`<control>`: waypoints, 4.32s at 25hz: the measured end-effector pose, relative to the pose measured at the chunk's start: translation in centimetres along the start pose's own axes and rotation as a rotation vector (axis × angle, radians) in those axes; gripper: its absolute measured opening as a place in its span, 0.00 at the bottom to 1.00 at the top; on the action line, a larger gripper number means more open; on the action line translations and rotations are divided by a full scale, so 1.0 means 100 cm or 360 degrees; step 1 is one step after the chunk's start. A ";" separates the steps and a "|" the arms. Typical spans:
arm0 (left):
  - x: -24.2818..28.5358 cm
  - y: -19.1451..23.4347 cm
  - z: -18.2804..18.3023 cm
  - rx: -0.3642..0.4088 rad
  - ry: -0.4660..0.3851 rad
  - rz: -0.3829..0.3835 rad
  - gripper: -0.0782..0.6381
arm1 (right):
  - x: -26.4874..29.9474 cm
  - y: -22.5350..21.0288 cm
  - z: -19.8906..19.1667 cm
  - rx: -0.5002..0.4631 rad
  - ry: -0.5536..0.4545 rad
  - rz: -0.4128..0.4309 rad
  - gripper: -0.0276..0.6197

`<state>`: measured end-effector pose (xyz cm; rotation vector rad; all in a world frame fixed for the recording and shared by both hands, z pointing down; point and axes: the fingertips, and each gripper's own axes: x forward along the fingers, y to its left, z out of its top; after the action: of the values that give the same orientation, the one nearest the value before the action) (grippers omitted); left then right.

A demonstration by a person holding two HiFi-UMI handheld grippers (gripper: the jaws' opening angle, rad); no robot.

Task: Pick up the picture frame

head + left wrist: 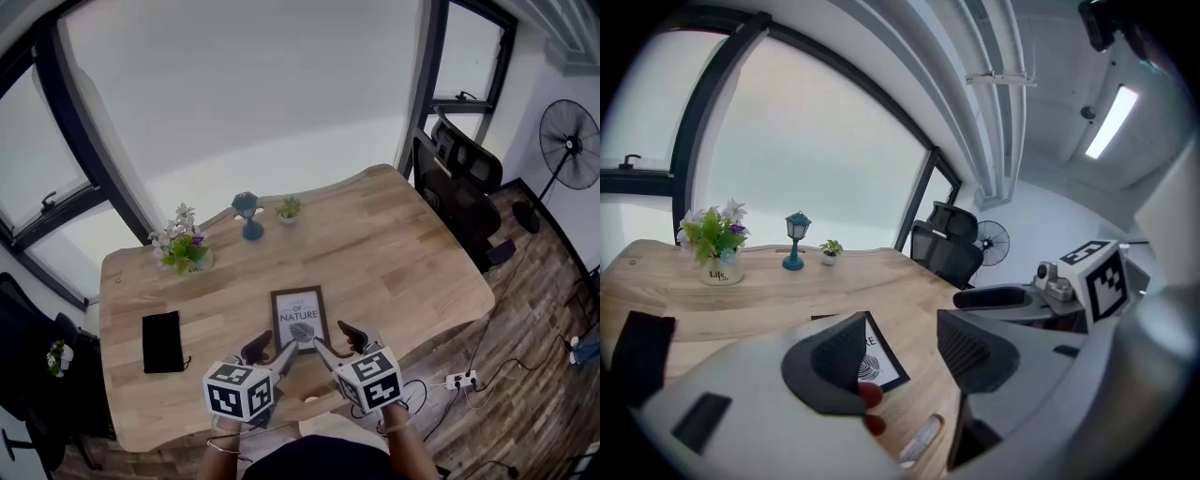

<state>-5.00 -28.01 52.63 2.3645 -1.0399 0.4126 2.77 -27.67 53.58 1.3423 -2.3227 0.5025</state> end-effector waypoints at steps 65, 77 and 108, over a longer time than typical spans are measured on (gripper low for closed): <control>0.127 0.129 -0.138 -0.0448 0.0608 0.0183 0.37 | 0.162 -0.072 -0.132 0.0212 0.0654 0.0068 0.37; 0.124 0.138 -0.136 -0.0348 0.0639 0.0339 0.27 | 0.164 -0.071 -0.135 0.0199 0.0645 0.0035 0.36; 0.112 0.127 -0.132 -0.0347 0.0640 0.0364 0.22 | 0.152 -0.078 -0.123 0.0247 0.0560 -0.0038 0.18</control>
<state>-8.03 -34.28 72.92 1.8750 -1.0979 0.7796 4.81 -36.28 72.69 1.2319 -2.0116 0.8520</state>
